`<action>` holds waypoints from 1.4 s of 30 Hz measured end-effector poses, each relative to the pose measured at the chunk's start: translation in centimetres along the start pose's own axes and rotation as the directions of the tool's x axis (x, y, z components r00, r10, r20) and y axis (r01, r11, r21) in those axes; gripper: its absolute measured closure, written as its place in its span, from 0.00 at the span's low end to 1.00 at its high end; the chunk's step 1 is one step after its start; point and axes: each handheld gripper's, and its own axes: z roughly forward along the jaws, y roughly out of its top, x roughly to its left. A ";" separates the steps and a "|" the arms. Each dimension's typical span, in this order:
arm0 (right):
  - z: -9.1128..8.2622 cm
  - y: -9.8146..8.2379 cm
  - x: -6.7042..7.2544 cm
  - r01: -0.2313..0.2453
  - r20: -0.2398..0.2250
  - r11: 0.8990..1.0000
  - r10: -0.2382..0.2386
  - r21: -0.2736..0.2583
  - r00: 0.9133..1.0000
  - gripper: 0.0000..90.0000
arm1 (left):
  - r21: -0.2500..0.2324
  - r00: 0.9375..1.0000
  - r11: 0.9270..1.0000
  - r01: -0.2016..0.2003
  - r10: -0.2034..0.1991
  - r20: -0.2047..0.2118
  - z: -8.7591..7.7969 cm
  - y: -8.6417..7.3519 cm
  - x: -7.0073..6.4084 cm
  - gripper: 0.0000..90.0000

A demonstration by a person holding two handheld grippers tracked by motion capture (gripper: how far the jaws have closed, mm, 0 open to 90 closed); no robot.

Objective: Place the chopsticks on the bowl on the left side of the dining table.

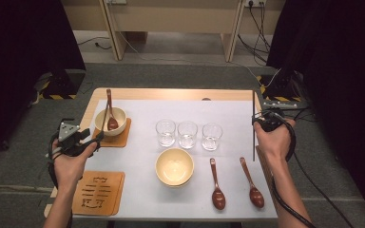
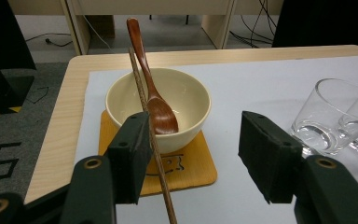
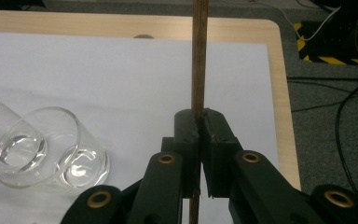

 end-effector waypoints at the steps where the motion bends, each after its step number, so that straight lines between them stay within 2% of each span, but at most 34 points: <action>1: 0.0 0.1 0.0 0.000 -0.003 1.000 0.000 -0.013 1.000 0.95 | -0.001 1.000 1.000 0.000 0.000 -0.001 0.0 0.0 0.0 0.47; 11: -0.1 0.6 0.3 0.009 -0.001 0.993 -0.009 -0.117 1.000 0.95 | 0.004 1.000 1.000 -0.005 0.005 0.002 0.1 -0.1 -0.1 0.47; 24: 0.1 1.4 1.1 0.031 -0.002 0.978 -0.032 -0.208 0.999 0.95 | 0.000 1.000 1.000 -0.010 0.010 0.005 0.1 0.0 -0.4 0.47; 35: 0.2 2.0 1.7 0.038 -0.006 0.963 -0.041 -0.267 0.999 0.95 | -0.006 1.000 1.000 -0.011 0.011 0.005 0.0 0.1 -0.4 0.47; 42: 0.4 2.3 1.8 0.037 -0.009 0.958 -0.041 -0.283 0.999 0.95 | -0.003 1.000 1.000 -0.019 0.019 0.002 0.0 0.1 -0.5 0.47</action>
